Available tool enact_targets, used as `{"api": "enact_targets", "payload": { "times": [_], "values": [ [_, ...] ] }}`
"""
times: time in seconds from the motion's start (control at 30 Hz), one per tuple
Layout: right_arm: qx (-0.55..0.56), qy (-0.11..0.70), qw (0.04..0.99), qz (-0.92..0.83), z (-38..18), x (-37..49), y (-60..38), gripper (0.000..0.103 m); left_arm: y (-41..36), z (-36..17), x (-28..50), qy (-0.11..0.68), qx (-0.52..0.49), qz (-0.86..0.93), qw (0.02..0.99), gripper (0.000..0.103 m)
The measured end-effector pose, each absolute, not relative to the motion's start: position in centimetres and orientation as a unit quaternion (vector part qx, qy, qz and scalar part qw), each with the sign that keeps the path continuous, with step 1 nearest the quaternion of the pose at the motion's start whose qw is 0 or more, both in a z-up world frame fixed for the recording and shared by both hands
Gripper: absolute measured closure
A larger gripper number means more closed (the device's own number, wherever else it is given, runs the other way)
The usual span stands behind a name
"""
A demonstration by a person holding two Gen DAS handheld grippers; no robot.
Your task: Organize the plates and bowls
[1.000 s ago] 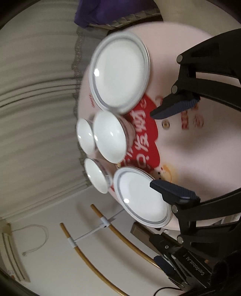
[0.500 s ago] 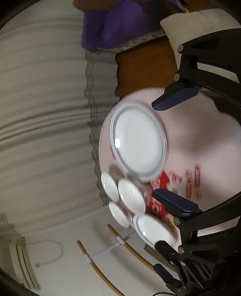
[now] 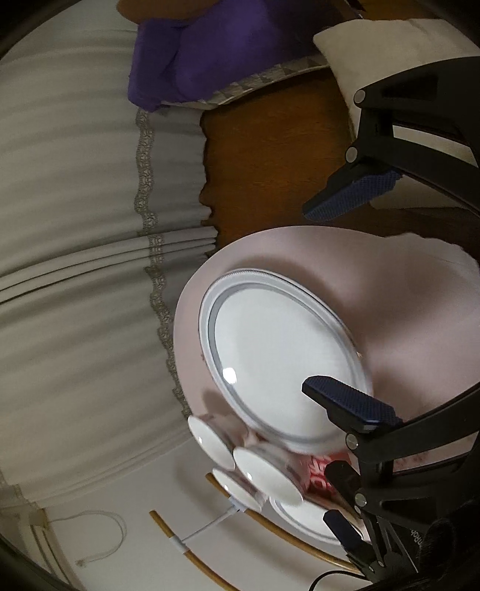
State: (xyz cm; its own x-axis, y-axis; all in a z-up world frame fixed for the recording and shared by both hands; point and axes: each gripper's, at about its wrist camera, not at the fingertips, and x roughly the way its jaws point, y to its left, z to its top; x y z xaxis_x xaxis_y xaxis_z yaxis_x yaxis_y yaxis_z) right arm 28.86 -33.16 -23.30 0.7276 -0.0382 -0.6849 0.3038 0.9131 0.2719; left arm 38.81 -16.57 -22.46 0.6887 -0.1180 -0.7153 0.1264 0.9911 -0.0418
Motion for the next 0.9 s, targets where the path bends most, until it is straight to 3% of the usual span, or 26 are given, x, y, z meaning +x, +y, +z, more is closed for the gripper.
{"api": "enact_targets", "payload": {
  "times": [0.27,0.43,0.73,0.8,0.87,0.9],
  "values": [
    [0.188,0.371,0.906,-0.080,-24.8,32.7,-35.0,0.022,-18.5,-25.8,42.9,0.423,0.003,-0.064,0.904,0.010],
    [0.192,0.380,0.903,-0.066,-25.8,34.1,-35.3,0.034,-18.6,-26.9,44.4,0.438,-0.008,-0.064,0.897,0.023],
    [0.197,0.377,0.903,-0.057,-26.5,34.8,-35.6,0.058,-18.4,-27.5,46.2,0.438,-0.029,-0.071,0.896,0.033],
    [0.196,0.377,0.903,-0.056,-26.5,35.0,-35.6,0.060,-18.2,-27.5,46.3,0.436,-0.031,-0.072,0.896,0.040],
    [0.196,0.377,0.904,-0.054,-26.5,35.1,-35.5,0.068,-17.9,-27.3,46.2,0.434,-0.040,-0.078,0.897,0.057],
    [0.197,0.378,0.903,-0.051,-26.5,35.1,-35.5,0.072,-17.8,-27.3,46.3,0.434,-0.043,-0.076,0.897,0.058]
  ]
}}
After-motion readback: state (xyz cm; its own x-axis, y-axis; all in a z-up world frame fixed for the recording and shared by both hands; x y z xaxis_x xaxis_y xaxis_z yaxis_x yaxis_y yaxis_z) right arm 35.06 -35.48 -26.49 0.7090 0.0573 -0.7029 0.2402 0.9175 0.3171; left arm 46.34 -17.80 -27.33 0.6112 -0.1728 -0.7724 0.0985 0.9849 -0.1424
